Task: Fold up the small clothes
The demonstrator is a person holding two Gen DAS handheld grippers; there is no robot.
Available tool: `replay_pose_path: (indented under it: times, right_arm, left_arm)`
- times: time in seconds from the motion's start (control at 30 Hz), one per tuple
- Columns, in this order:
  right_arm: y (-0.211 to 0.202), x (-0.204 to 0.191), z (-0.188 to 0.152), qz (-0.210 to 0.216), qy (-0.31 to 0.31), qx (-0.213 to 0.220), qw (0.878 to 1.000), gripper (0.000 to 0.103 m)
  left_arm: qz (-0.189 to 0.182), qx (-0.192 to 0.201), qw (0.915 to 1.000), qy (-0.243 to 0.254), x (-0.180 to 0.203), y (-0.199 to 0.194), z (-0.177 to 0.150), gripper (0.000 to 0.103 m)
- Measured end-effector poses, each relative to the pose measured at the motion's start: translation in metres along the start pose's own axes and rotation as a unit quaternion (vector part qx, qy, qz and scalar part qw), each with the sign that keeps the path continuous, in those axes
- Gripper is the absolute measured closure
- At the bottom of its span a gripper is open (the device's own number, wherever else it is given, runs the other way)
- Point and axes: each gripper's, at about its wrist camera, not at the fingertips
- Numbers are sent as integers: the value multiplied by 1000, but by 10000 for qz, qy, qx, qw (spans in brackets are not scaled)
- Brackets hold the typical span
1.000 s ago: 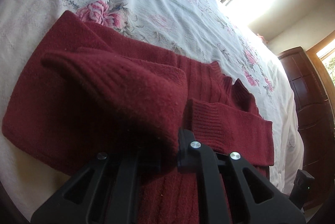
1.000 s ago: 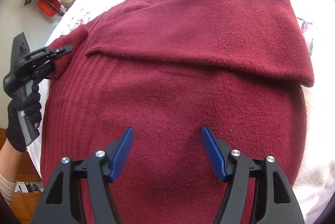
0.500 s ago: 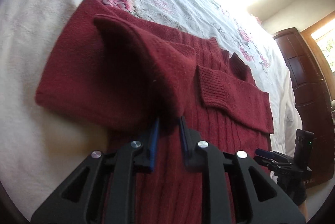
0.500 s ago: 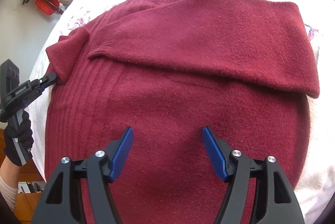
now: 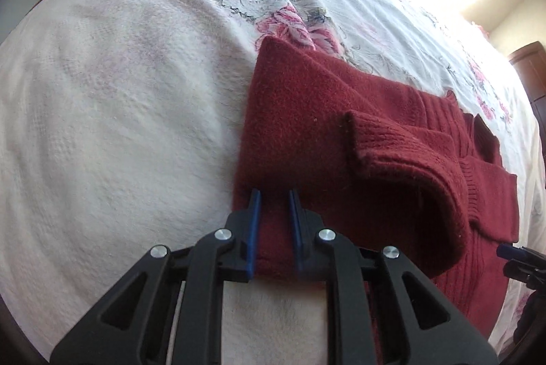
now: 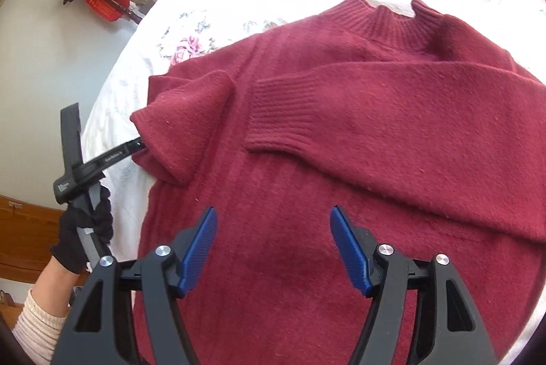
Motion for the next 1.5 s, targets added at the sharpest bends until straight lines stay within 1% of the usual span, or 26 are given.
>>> replay_pose_path:
  times: [0.1, 0.23, 0.33, 0.4, 0.5, 0.53, 0.57, 0.63, 0.67, 0.7, 0.83, 0.93, 1.0, 1.07, 1.13, 1.2, 1.27, 1.37, 1.47, 1.5]
  right_arm:
    - [9, -18, 16, 146, 19, -31, 9999, 33]
    - [30, -38, 39, 470, 166, -134, 9987, 33]
    - [50, -49, 55, 666, 347, -239, 9969, 32]
    - [66, -57, 63, 704, 442, -362, 9959, 31]
    - [88, -64, 68, 724, 518, -511, 9947, 31]
    - [92, -65, 68, 686, 454, -499, 9954, 38]
    - [93, -67, 67, 699, 352, -456, 9959, 57]
    - [92, -65, 64, 703, 315, -410, 9962, 73]
    - [89, -63, 63, 786, 313, -386, 9957, 89]
    - [84, -61, 62, 871, 319, -349, 9951, 91]
    - [51, -50, 59, 946, 229, -22, 9953, 93]
    - [21, -41, 55, 742, 33, 263, 9969, 93]
    - [2, -28, 50, 670, 44, 450, 9967, 93]
    - [-14, -15, 46, 566, 63, 609, 9965, 93]
    - [-25, 0, 44, 375, 77, 733, 9966, 93]
    - [-28, 16, 41, 164, 151, 749, 9969, 93]
    - [-22, 31, 41, 21, 281, 701, 9971, 93]
    - [-6, 52, 41, -35, 506, 574, 9971, 93]
    - [13, 59, 39, -137, 607, 410, 9972, 92]
    - [17, 63, 38, -171, 619, 364, 9973, 92]
  left_arm:
    - [-89, 35, 9999, 79, -5, -1, -4, 87]
    - [-321, 70, 9995, -28, -13, -2, -5, 87]
    - [-319, 81, 9994, 44, -10, -3, -6, 87]
    - [-336, 94, 9994, 33, -10, -8, -7, 87]
    - [-488, 136, 9985, -191, -13, -17, -8, 88]
    - [-532, 160, 9981, -261, -15, -20, -9, 88]
    - [-551, 184, 9979, -300, -16, -22, -9, 88]
    - [-514, 227, 9979, -310, -17, -26, -10, 87]
    - [-489, 250, 9980, -300, -16, -27, -9, 86]
    - [-481, 277, 9980, -296, -14, -29, -9, 85]
    - [-533, 429, 9973, -248, -4, -37, -7, 85]
    - [-535, 502, 9973, -89, 15, -39, -4, 85]
    - [-528, 536, 9972, 42, 28, -39, -4, 82]
    - [-495, 560, 9970, 191, 40, -37, -3, 82]
    - [-460, 542, 9969, 341, 52, -33, -4, 82]
    - [-399, 474, 9971, 440, 63, -24, -5, 82]
    - [-319, 367, 9975, 505, 70, -14, -6, 82]
    - [-117, 285, 9979, 565, 75, -1, -7, 82]
    - [77, 180, 9977, 644, 75, 10, -8, 81]
    - [110, 151, 9977, 646, 74, 14, -7, 79]
Point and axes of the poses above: each gripper's, at about its wrist camera, not at the fingertips, and y roughly the way its jaws point, x to its right, z to its top, and after that the axes turned 5 degrees about -z, right-handed
